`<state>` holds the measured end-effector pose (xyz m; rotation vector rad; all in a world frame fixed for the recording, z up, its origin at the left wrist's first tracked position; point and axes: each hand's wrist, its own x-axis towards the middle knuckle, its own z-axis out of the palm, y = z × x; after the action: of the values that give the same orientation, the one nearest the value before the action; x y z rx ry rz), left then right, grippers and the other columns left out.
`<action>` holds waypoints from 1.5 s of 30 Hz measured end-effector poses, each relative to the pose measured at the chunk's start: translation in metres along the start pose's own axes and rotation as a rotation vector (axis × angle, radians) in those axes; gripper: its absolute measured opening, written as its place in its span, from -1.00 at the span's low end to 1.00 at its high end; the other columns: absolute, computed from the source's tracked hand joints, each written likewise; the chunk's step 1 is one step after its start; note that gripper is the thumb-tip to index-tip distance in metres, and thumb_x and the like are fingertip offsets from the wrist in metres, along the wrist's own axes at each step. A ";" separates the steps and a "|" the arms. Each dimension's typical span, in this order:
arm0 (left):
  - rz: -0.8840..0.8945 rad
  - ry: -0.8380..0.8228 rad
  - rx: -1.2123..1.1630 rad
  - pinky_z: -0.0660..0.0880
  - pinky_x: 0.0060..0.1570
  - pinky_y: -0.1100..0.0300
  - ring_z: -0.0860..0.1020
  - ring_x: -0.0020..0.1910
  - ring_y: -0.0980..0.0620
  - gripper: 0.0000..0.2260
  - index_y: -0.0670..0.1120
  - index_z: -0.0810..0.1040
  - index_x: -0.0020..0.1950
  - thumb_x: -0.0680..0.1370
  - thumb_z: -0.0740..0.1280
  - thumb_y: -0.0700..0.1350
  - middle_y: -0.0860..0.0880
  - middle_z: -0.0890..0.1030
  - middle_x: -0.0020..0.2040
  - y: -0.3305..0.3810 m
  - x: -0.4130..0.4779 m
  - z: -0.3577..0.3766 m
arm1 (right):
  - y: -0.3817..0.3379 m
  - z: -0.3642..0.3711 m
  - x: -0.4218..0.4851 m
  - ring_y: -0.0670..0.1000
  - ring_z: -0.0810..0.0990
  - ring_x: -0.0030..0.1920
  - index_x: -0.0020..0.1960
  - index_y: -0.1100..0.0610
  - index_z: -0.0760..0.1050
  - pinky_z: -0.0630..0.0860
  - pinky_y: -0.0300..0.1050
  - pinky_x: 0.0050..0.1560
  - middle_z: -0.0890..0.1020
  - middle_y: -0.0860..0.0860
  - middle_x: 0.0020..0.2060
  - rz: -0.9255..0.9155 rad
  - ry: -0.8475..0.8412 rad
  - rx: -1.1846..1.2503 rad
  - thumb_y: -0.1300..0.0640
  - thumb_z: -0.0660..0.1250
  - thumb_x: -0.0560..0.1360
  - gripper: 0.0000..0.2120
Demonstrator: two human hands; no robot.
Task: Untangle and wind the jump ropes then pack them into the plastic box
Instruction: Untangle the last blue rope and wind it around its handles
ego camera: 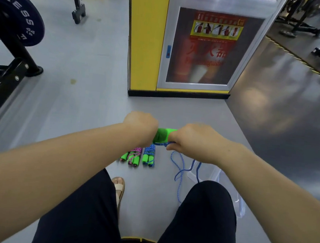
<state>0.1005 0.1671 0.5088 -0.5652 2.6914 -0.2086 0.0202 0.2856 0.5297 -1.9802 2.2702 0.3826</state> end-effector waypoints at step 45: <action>0.259 0.132 0.091 0.33 -0.37 0.16 0.39 -0.29 -0.02 -0.81 -0.01 0.42 -0.03 0.55 0.27 0.10 0.03 0.32 -0.34 0.027 -0.020 -0.016 | 0.046 -0.015 -0.012 -0.11 0.42 -0.41 -0.24 0.01 0.62 0.36 -0.17 -0.32 0.59 0.04 -0.40 0.078 0.094 0.794 0.01 0.45 0.38 -0.91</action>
<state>0.1010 0.2011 0.5236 -0.1784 2.8306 -0.3042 -0.0216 0.2990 0.5529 -1.5073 2.0653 -0.5426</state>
